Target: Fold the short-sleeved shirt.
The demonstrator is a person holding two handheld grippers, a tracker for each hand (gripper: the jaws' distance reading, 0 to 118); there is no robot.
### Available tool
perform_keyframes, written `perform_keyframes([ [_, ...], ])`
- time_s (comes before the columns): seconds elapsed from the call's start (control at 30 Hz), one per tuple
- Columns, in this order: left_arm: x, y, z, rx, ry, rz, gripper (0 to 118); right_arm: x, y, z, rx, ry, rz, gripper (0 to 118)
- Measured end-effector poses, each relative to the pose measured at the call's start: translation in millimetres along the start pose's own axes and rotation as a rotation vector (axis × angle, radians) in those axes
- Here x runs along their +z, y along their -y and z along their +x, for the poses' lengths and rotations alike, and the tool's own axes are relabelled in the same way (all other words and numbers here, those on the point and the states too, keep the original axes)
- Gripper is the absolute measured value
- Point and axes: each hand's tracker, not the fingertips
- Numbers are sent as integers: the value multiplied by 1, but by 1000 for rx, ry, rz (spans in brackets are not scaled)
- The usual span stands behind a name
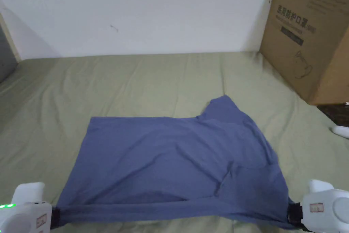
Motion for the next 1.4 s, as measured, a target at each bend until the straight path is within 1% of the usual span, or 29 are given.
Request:
perform_keyframes([
  [0.07,9,15,1,-33,-21,7,3,12,12,6,-14,-11,10,5],
  [0.1,11,20,1,-41,-29,9,3,20,17,0,-13,-11,15,5],
  [0.2,16,34,1,-31,-23,5,3,27,26,-1,20,25,30,5],
  [0.27,10,39,0,-19,-13,-1,3,27,27,-3,26,22,32,5],
  [0.3,7,40,-1,-19,-8,-9,8,26,27,-6,26,22,35,5],
  [0.33,5,39,-1,-18,-13,-18,22,27,27,-8,25,33,39,6],
  [0.37,5,40,-2,-15,-38,-14,43,27,24,-10,31,47,43,13],
  [0.4,5,40,-5,-12,-37,-8,72,30,25,-13,47,65,50,40],
  [0.43,9,40,-8,-2,-28,3,89,32,25,-16,73,82,47,73],
  [0.47,13,39,-11,26,-9,21,96,35,27,-20,87,86,46,94],
  [0.5,18,39,-12,43,-3,33,93,38,26,-19,88,79,65,100],
  [0.6,32,39,-15,58,-5,41,93,49,29,-29,89,65,87,99],
  [0.63,37,41,-15,62,7,48,90,52,30,-31,101,62,100,98],
  [0.67,42,42,-14,66,17,52,78,55,35,-35,123,56,116,94],
  [0.7,47,45,-14,64,39,53,78,58,39,-40,142,52,127,94],
  [0.73,50,49,-13,61,40,54,70,60,45,-46,154,48,133,91],
  [0.77,53,53,-11,64,39,47,55,60,50,-50,160,40,131,82],
  [0.8,55,58,-9,65,34,42,19,57,56,-53,159,32,131,36],
  [0.83,58,66,-8,68,33,56,1,56,63,-57,143,34,125,0],
  [0.9,59,74,-7,78,35,43,0,48,73,-63,177,17,90,0],
  [1.03,45,72,-13,107,31,12,0,30,79,-67,166,25,41,0],
  [1.1,41,66,-16,137,-11,76,3,27,78,-67,162,23,29,0],
  [1.13,37,61,-19,140,6,71,17,27,77,-67,163,24,30,0],
  [1.17,30,53,-22,157,23,58,39,26,76,-65,166,25,29,0],
  [1.2,24,48,-24,177,31,43,71,26,75,-65,167,28,27,0],
  [1.23,15,43,-25,179,48,40,87,26,74,-65,169,32,28,0],
  [1.27,5,39,-25,182,54,40,93,26,73,-64,171,35,30,0],
  [1.37,-26,33,-20,171,25,-20,92,25,72,-59,169,47,30,0],
  [1.4,-35,34,-20,177,39,-51,86,24,71,-57,162,50,27,0],
])
